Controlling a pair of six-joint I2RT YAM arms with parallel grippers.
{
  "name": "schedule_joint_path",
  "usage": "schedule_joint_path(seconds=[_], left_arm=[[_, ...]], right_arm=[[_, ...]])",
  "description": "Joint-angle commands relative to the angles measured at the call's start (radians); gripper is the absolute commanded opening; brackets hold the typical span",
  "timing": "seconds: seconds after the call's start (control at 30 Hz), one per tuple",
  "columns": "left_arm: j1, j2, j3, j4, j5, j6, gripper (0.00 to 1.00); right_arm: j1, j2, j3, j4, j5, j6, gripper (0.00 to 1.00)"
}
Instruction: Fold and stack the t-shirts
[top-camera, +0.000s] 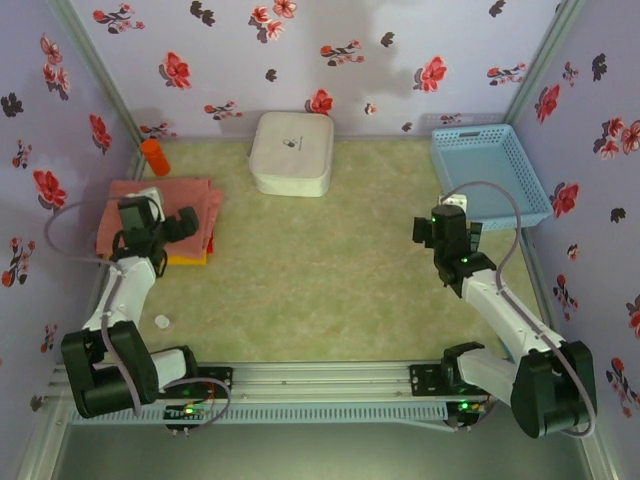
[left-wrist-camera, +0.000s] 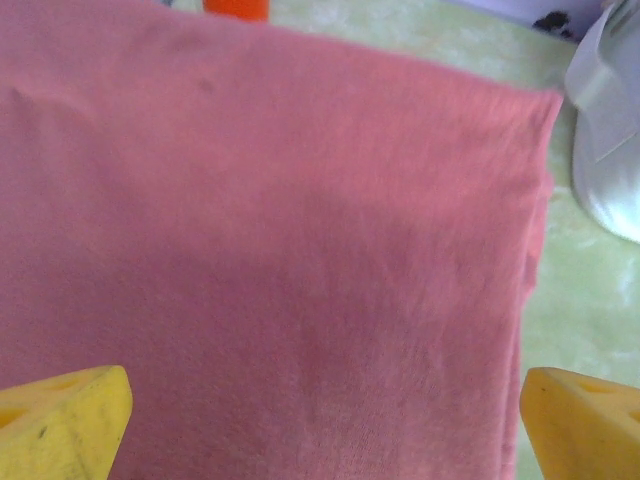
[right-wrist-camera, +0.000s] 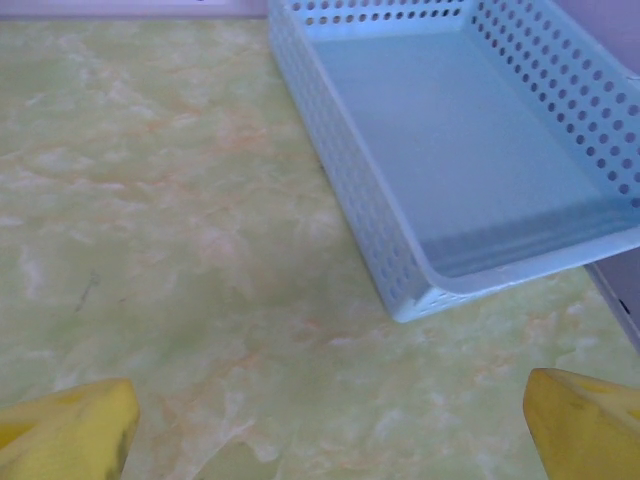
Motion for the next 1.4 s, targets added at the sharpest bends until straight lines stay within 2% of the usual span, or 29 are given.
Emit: schedule_joint_path(seconds=[0.0,0.17,0.33,0.5,0.63,0.73,0.83,0.93,0.97,1.03,1.37], left_arm=[[-0.013,-0.001,-0.102,0.275,-0.082,0.036,1.00],[-0.023,0.076,-0.161,0.415,-0.097,0.024,1.00],[-0.050,0.085,-0.319,0.735,-0.116,0.057,1.00],[-0.062,0.141,-0.348,0.846,-0.082,0.075,1.00],[-0.081,0.249,-0.412,1.050,-0.068,0.087,1.00],[-0.106,0.348,-0.421,1.169,-0.066,0.118,1.00],[-0.126,0.344,-0.393,1.111,-0.086,0.134,1.00],[-0.128,0.341,-0.324,0.993,-0.145,0.115,1.00],[-0.130,0.341,-0.302,0.952,-0.165,0.112,1.00],[-0.138,0.343,-0.303,0.956,-0.177,0.116,1.00],[-0.139,0.345,-0.304,0.958,-0.176,0.117,1.00]], right_arm=[[-0.014,-0.005,-0.067,0.153,0.056,-0.029,1.00],[-0.031,0.024,-0.198,0.370,0.068,-0.064,1.00],[-0.069,0.117,-0.255,0.525,0.039,-0.075,1.00],[-0.098,0.192,-0.327,0.805,-0.036,-0.117,0.99],[-0.121,0.277,-0.334,0.955,-0.080,-0.119,1.00],[-0.141,0.398,-0.324,1.066,-0.096,-0.098,1.00],[-0.165,0.519,-0.306,1.171,-0.105,-0.085,0.99],[-0.191,0.475,-0.242,0.964,-0.119,-0.031,0.99],[-0.201,0.487,-0.253,1.002,-0.124,-0.027,0.99],[-0.204,0.482,-0.252,1.001,-0.082,-0.014,0.99],[-0.203,0.483,-0.251,0.996,-0.084,-0.014,0.99]])
